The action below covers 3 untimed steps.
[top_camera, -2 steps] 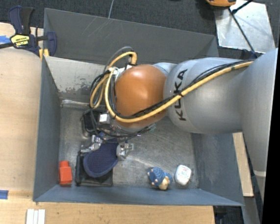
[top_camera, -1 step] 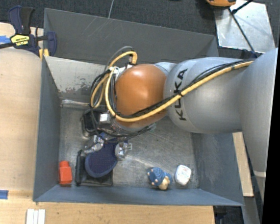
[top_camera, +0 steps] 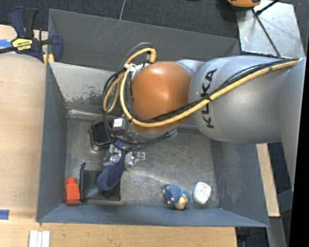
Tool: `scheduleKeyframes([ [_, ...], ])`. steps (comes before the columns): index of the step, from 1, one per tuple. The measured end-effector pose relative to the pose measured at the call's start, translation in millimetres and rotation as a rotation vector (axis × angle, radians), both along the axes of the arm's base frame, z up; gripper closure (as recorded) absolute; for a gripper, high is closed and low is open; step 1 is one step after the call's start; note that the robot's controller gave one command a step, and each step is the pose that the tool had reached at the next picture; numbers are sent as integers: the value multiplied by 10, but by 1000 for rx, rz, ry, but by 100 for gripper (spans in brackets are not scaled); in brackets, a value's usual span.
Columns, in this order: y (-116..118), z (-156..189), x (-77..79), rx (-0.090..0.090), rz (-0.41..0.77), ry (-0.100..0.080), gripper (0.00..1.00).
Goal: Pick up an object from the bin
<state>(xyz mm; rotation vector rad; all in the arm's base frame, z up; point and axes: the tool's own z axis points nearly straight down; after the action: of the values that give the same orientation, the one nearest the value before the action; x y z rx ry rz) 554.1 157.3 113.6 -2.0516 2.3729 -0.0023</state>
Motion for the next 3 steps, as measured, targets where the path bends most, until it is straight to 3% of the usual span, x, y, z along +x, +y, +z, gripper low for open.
scheduleKeyframes([
  [2,7,194,18,2,-8,1,100],
  [3,14,555,31,1,-12,-1,100],
])
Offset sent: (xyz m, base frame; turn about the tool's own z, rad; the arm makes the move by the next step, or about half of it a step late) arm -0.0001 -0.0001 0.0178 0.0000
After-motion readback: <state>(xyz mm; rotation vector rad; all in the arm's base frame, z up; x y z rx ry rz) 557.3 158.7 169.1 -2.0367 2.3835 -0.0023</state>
